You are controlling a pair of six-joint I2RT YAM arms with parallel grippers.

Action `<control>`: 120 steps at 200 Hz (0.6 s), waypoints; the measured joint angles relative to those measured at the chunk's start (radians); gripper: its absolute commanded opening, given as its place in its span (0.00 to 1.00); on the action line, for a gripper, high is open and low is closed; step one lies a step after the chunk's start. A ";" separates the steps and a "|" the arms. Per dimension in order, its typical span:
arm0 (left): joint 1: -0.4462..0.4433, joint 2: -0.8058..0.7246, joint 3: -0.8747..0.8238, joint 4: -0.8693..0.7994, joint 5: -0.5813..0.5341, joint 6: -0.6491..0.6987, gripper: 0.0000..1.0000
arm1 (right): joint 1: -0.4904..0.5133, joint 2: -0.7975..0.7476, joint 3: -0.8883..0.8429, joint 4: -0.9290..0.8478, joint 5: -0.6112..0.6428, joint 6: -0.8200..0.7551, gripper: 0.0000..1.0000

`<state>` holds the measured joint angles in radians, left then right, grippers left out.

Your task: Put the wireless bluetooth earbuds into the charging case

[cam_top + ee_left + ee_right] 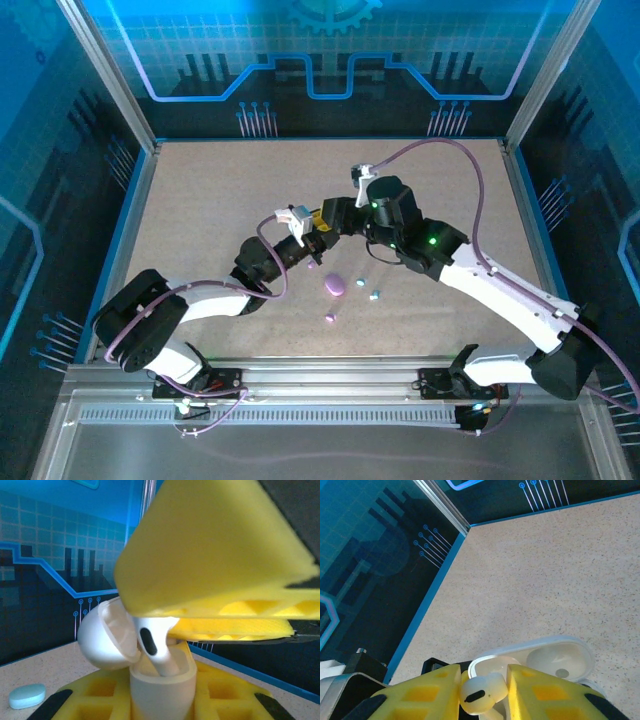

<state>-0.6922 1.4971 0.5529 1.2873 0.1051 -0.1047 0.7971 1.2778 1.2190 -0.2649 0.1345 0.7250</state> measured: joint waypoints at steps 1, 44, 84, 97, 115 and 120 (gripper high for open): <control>0.000 0.000 0.000 0.000 0.000 0.000 0.19 | 0.001 0.000 0.000 0.000 0.001 -0.001 0.32; -0.005 0.000 0.000 0.001 -0.020 0.000 0.19 | 0.011 -0.004 0.000 -0.014 0.019 -0.020 0.32; -0.005 0.000 0.000 0.004 -0.031 0.000 0.19 | 0.014 -0.016 0.000 -0.043 0.027 -0.026 0.32; -0.005 0.000 0.000 0.005 -0.031 0.000 0.19 | 0.014 -0.019 0.000 -0.048 0.029 -0.026 0.33; -0.005 0.000 0.000 0.005 -0.032 0.001 0.19 | 0.014 -0.021 0.000 -0.053 0.033 -0.027 0.33; -0.005 0.000 0.000 0.005 -0.031 0.001 0.19 | 0.014 -0.021 0.000 -0.055 0.034 -0.027 0.33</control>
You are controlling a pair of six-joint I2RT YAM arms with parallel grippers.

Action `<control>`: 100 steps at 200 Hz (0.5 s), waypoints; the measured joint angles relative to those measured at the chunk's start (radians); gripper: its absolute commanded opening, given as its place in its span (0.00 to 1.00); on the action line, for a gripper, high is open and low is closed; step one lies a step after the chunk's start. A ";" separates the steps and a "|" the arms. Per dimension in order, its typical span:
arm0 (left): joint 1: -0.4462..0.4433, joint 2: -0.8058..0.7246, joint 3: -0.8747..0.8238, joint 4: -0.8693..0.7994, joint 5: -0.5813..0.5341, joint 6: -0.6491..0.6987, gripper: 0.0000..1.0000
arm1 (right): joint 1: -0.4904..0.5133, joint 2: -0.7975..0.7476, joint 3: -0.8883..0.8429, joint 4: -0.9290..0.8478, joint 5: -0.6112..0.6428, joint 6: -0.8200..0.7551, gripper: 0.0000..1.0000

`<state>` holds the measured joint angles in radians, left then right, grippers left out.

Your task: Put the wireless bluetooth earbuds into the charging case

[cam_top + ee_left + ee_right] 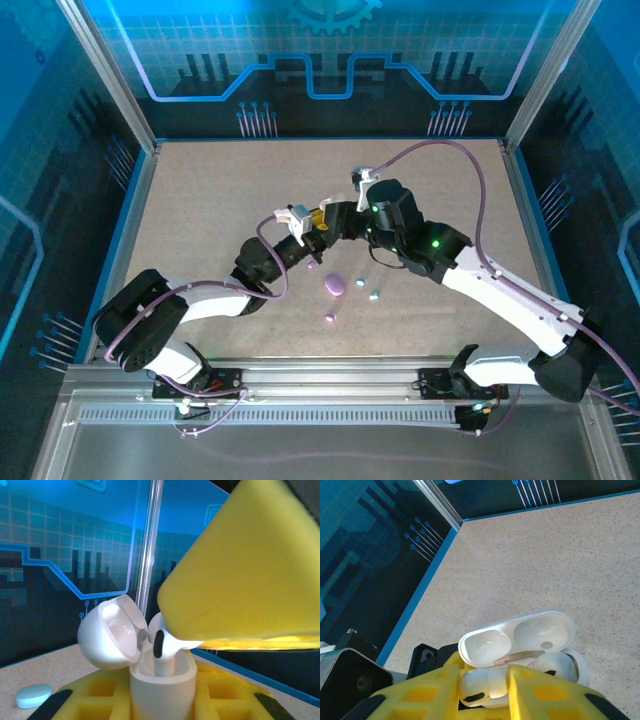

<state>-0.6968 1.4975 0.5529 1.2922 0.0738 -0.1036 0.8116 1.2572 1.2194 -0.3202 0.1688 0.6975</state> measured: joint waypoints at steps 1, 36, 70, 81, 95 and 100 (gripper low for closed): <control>0.000 0.000 0.000 0.000 0.000 0.000 0.19 | 0.000 0.000 0.000 0.000 0.000 0.000 0.33; 0.000 0.000 0.000 0.000 0.001 0.002 0.19 | 0.000 0.000 0.009 -0.014 0.000 -0.010 0.37; 0.000 0.000 0.000 0.020 0.001 0.002 0.19 | 0.000 0.000 0.032 -0.042 0.004 -0.018 0.40; 0.000 0.000 0.000 0.023 0.001 0.002 0.19 | 0.000 0.000 0.034 -0.044 0.005 -0.018 0.41; 0.000 0.000 0.000 0.023 0.002 0.002 0.19 | 0.001 0.000 0.036 -0.048 0.005 -0.021 0.43; 0.000 0.000 0.000 0.023 0.001 0.002 0.19 | 0.001 0.000 0.038 -0.050 0.005 -0.022 0.44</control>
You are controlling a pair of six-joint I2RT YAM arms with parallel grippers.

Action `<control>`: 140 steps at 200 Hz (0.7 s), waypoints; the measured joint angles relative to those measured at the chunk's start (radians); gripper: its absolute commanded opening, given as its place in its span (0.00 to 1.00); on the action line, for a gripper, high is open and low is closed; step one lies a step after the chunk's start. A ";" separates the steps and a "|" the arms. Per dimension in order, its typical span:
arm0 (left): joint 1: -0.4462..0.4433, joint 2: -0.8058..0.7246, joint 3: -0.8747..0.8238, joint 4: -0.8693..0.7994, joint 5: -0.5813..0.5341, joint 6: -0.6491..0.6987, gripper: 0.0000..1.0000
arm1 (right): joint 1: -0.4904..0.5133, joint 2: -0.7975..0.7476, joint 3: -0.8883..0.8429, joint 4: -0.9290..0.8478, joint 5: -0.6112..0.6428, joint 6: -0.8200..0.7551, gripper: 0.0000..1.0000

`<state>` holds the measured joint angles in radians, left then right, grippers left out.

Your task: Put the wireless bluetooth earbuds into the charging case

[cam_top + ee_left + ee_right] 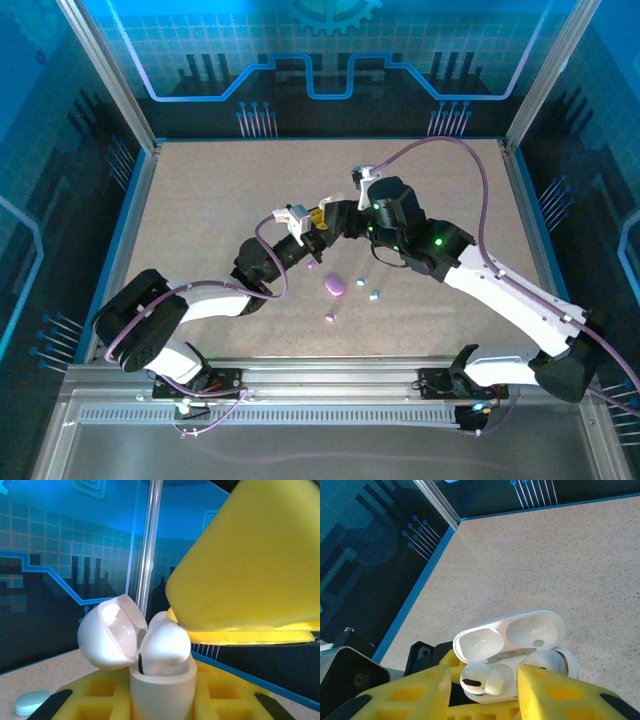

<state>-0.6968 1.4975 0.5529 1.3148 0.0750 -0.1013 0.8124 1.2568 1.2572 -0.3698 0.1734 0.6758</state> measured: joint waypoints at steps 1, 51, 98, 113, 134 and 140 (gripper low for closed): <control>0.000 0.000 0.000 0.000 0.000 0.000 0.19 | 0.000 0.000 0.000 0.000 0.000 0.000 0.44; 0.000 0.000 0.000 0.001 0.002 0.005 0.19 | 0.000 -0.001 0.039 -0.031 -0.024 -0.027 0.37; 0.000 0.000 0.000 0.000 0.016 0.021 0.19 | 0.000 -0.003 0.076 -0.071 -0.043 -0.056 0.27; 0.000 0.000 0.000 0.000 0.024 0.027 0.19 | -0.002 -0.003 0.077 -0.092 -0.043 -0.056 0.25; 0.000 0.000 0.000 0.000 0.038 0.035 0.20 | -0.008 0.000 0.082 -0.122 -0.057 -0.057 0.25; 0.000 0.000 0.000 0.000 0.042 0.040 0.20 | -0.009 0.006 0.089 -0.132 -0.061 -0.057 0.24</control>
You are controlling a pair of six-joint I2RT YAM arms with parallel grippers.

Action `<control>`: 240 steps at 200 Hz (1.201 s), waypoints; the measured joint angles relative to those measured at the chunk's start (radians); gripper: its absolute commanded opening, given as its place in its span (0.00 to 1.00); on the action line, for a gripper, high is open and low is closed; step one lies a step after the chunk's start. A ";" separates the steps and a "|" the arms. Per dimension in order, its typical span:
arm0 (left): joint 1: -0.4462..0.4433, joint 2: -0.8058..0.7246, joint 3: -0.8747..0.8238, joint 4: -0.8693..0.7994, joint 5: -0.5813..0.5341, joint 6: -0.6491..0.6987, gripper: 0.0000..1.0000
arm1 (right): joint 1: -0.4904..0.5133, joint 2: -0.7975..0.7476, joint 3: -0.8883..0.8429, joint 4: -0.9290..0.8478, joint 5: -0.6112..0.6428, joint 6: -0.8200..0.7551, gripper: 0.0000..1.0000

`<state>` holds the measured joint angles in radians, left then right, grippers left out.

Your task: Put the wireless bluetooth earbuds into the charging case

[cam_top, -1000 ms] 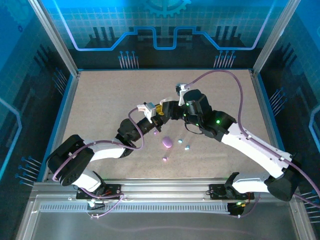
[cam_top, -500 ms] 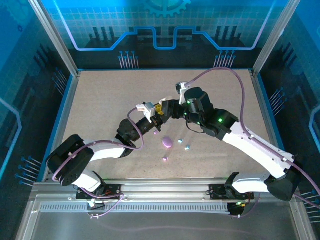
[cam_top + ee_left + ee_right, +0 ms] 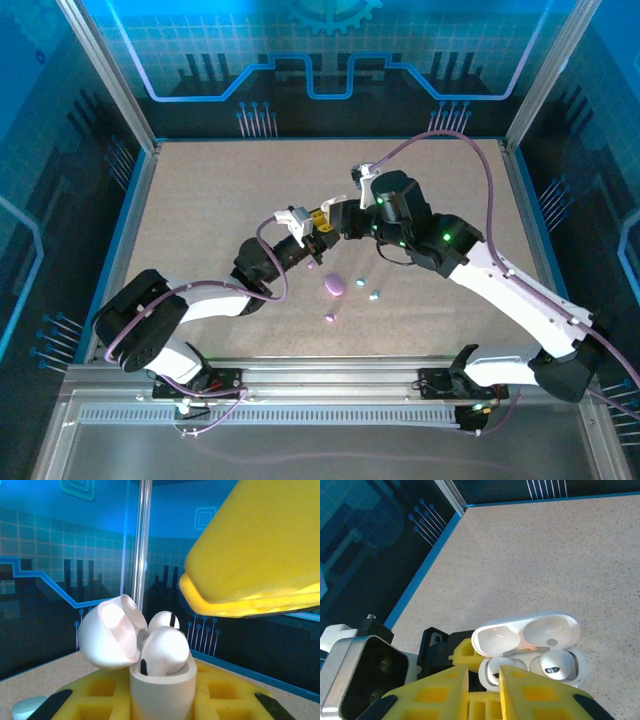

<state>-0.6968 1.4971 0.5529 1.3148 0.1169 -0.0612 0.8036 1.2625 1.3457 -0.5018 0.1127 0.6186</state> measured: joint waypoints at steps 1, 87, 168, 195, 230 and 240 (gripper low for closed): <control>0.000 0.000 0.000 0.000 0.001 0.001 0.20 | 0.000 0.000 0.001 -0.001 0.000 0.000 0.24; 0.001 -0.002 0.000 -0.026 0.018 0.035 0.21 | -0.026 0.061 0.058 -0.068 -0.050 0.000 0.28; 0.007 -0.006 0.000 -0.031 0.121 0.045 0.21 | -0.207 -0.032 0.076 -0.127 -0.130 -0.050 0.53; 0.017 -0.006 0.021 -0.068 0.206 0.045 0.21 | -0.347 -0.001 0.122 -0.207 -0.229 -0.072 0.61; 0.020 -0.006 0.087 -0.131 0.304 0.045 0.22 | -0.406 0.122 0.216 -0.323 -0.362 -0.129 0.65; 0.020 -0.006 0.102 -0.146 0.325 0.045 0.22 | -0.411 0.158 0.233 -0.346 -0.400 -0.143 0.65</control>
<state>-0.6769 1.4914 0.6552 1.1683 0.4419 -0.0166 0.3923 1.4204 1.5791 -0.8474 -0.2874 0.4759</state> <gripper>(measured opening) 0.228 0.644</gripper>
